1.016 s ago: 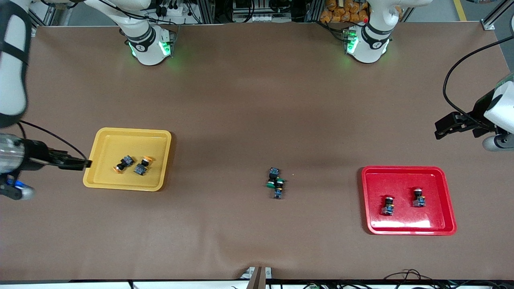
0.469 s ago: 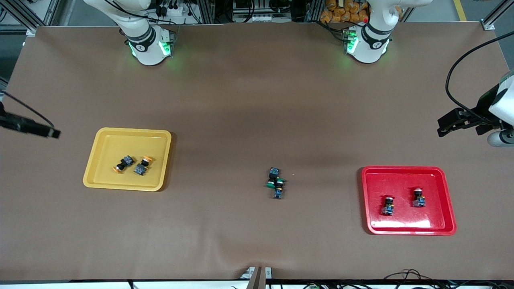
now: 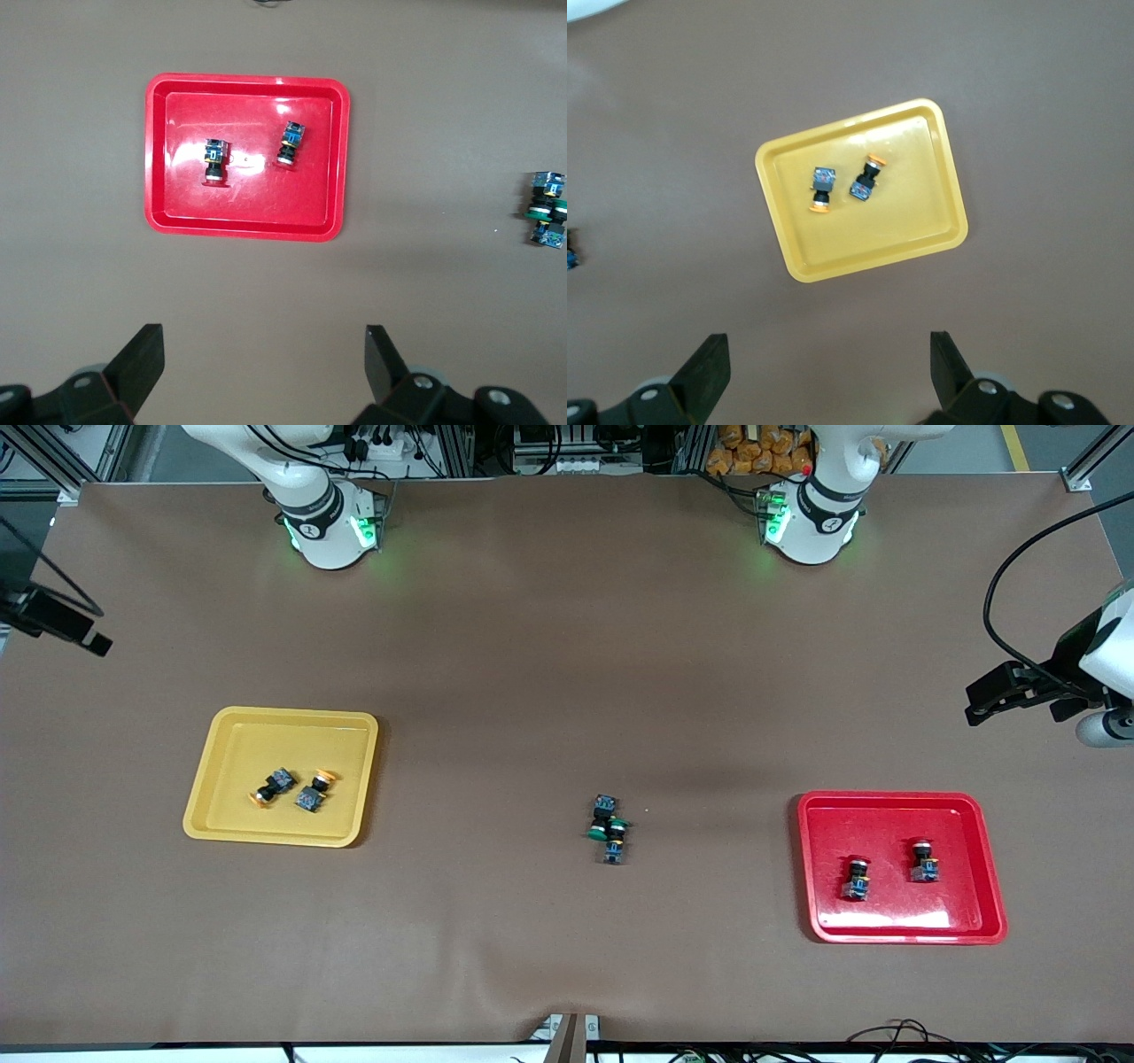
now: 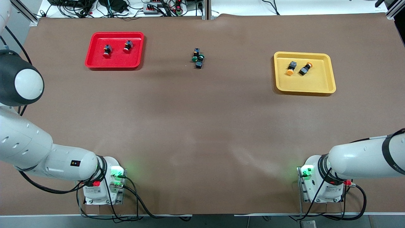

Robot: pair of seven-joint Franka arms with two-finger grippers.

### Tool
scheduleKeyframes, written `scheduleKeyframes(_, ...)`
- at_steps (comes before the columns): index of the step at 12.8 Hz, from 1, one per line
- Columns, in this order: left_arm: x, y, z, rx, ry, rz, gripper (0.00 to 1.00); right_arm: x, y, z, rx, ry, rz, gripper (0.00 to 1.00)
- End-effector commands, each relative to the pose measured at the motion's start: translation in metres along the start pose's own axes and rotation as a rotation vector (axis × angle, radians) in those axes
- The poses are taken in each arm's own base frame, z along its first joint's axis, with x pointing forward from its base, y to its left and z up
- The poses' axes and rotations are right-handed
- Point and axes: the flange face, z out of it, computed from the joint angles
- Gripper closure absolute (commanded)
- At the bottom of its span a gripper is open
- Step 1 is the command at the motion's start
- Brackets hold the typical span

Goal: Place red and yellow buttons in trays

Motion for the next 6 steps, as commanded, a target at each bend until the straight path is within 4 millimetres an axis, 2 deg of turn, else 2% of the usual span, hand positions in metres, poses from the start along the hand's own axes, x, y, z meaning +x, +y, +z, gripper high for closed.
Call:
scheduleKeyframes(1,-0.006,-0.001,-0.007,-0.002,0.0,0.014,0.0,-0.019,0.0,0.015,-0.026,0.002,-0.026,0.0)
scheduleKeyframes(5,-0.006,-0.001,-0.006,-0.002,-0.003,0.013,0.0,-0.03,-0.045,0.016,-0.128,0.044,-0.128,0.0)
scheduleKeyframes(6,-0.006,-0.001,-0.006,-0.003,-0.005,0.013,0.0,-0.027,-0.045,0.008,-0.128,0.06,-0.125,0.0)
